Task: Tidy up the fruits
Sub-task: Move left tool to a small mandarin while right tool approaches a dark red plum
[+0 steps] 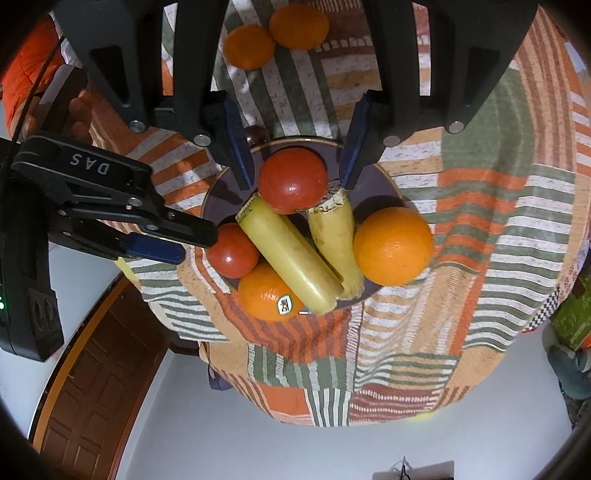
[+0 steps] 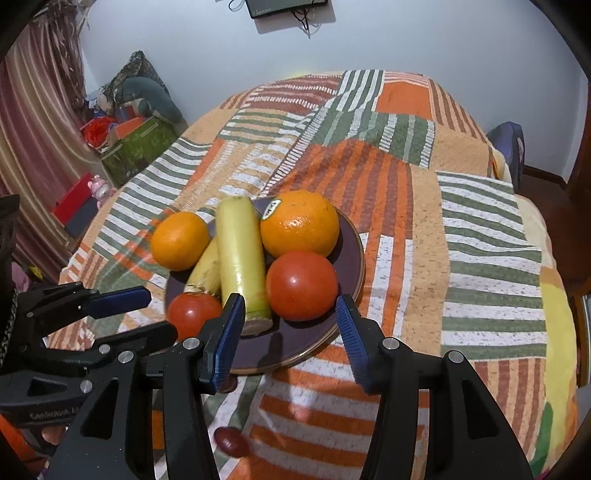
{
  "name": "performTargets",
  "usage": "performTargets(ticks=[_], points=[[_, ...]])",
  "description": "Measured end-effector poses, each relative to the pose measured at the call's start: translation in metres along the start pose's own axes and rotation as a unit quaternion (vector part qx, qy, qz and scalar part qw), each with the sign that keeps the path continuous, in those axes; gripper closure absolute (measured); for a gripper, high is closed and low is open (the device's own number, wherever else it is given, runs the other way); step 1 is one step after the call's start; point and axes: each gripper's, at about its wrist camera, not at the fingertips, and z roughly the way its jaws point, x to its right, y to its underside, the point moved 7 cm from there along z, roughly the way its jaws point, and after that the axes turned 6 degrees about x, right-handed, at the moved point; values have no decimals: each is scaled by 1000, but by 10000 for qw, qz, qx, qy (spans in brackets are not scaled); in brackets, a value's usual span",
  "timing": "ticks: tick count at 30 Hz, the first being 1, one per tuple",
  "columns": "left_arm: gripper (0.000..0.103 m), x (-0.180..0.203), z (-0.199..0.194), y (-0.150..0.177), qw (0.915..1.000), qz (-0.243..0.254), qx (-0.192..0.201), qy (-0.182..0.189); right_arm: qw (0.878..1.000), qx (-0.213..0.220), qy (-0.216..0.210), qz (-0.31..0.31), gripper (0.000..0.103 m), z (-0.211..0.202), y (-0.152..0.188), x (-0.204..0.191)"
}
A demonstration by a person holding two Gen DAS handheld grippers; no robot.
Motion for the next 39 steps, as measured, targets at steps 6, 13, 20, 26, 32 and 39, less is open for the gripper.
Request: performTargets(ticks=[6, 13, 20, 26, 32, 39], points=[[56, -3, -22, 5, 9999, -20, 90, -88, 9999, 84, 43, -132, 55, -22, 6, -11], [56, -8, -43, 28, 9999, -101, 2, -132, 9995, -32, -10, -313, 55, -35, 26, -27], [56, -11, -54, 56, 9995, -221, -185, -105, 9982, -208, 8, -560, 56, -35, 53, -41], [56, -7, -56, 80, 9990, -261, -354, -69, 9971, -392, -41, -647, 67, -29, 75, -47], [56, -2, -51, 92, 9985, -263, -472, -3, 9969, -511, 6, -605, 76, -21, 85, -46], [56, -2, -40, 97, 9981, -245, -570, 45, 9961, -657, 49, -579, 81, -8, 89, -43]])
